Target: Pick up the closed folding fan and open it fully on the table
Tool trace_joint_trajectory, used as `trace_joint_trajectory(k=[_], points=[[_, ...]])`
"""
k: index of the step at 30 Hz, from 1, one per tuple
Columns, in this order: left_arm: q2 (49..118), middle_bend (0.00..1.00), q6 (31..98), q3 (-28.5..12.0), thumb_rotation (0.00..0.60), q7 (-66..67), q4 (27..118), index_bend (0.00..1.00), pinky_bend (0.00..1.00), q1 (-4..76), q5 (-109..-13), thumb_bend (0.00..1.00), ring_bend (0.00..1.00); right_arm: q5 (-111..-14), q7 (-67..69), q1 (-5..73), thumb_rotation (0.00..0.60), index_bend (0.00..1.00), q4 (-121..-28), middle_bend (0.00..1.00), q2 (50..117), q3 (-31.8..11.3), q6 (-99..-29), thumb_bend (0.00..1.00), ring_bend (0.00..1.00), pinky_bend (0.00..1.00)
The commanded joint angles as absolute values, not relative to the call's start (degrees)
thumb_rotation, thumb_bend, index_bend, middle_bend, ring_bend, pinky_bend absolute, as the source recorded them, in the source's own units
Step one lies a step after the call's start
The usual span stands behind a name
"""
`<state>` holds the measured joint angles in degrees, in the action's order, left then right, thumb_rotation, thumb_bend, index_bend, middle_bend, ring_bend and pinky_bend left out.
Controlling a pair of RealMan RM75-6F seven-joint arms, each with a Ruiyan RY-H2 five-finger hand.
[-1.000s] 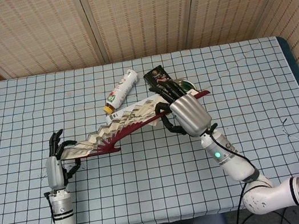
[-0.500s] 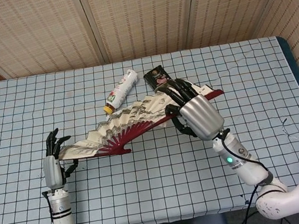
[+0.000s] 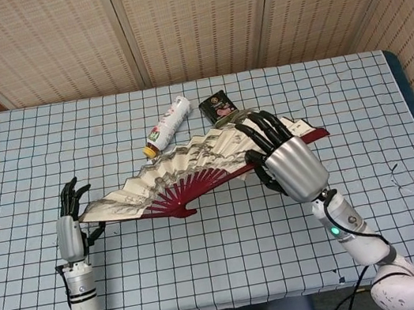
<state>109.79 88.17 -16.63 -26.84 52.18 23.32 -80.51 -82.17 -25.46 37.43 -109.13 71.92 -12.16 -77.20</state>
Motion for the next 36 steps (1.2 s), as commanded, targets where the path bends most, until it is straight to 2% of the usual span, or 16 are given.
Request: trace_joint_trajectory(k=[1, 8, 14, 20, 26, 31, 34, 36], points=[[109.7, 0.02, 88.1, -16.2, 0.600, -27.3, 52.2, 0.20, 0.15, 23.1, -80.6, 0.55, 0.00, -83.6, -26.1, 36.1, 0.600, 0.52, -108.1, 0.11, 72.0, -11.0, -78.4, 0.71, 0.00, 0.07], [110.3, 0.00, 88.8, -13.6, 0.600, -27.1, 50.5, 0.08, 0.15, 22.1, -82.2, 0.55, 0.00, -86.3, -24.3, 33.3, 0.600, 0.41, -102.6, 0.10, 76.8, -8.3, -80.8, 0.71, 0.00, 0.07], [113.1, 0.00, 88.8, -11.6, 0.600, -28.5, 44.2, 0.05, 0.15, 21.9, -83.3, 0.54, 0.00, -91.1, -20.9, 30.3, 0.600, 0.26, -94.1, 0.10, 83.9, -5.2, -85.0, 0.71, 0.00, 0.07], [115.1, 0.00, 88.1, -9.8, 0.600, -30.9, 36.8, 0.04, 0.15, 21.0, -83.8, 0.55, 0.00, -93.5, -18.5, 27.2, 0.600, 0.17, -89.5, 0.09, 86.6, -1.7, -86.6, 0.71, 0.00, 0.07], [114.2, 0.00, 87.5, -8.4, 0.600, -31.9, 31.7, 0.00, 0.14, 19.6, -84.0, 0.53, 0.00, -95.1, -17.8, 23.9, 0.600, 0.12, -87.2, 0.07, 86.2, 1.7, -87.0, 0.71, 0.00, 0.07], [112.7, 0.00, 87.1, -9.0, 0.600, -34.9, 29.8, 0.00, 0.14, 18.1, -82.8, 0.53, 0.00, -94.0, -18.9, 22.4, 0.600, 0.03, -87.9, 0.02, 83.8, 1.6, -86.5, 0.71, 0.00, 0.07], [109.8, 0.00, 89.0, -8.8, 0.600, -39.5, 34.4, 0.00, 0.14, 16.6, -83.1, 0.53, 0.00, -93.8, -19.8, 21.1, 0.600, 0.00, -90.4, 0.00, 80.7, 1.3, -87.6, 0.66, 0.00, 0.07], [105.1, 0.00, 92.0, -6.9, 0.600, -41.8, 41.8, 0.00, 0.14, 15.1, -85.7, 0.52, 0.00, -93.8, -20.5, 19.9, 0.600, 0.00, -93.3, 0.00, 77.5, 1.5, -88.6, 0.56, 0.00, 0.06]])
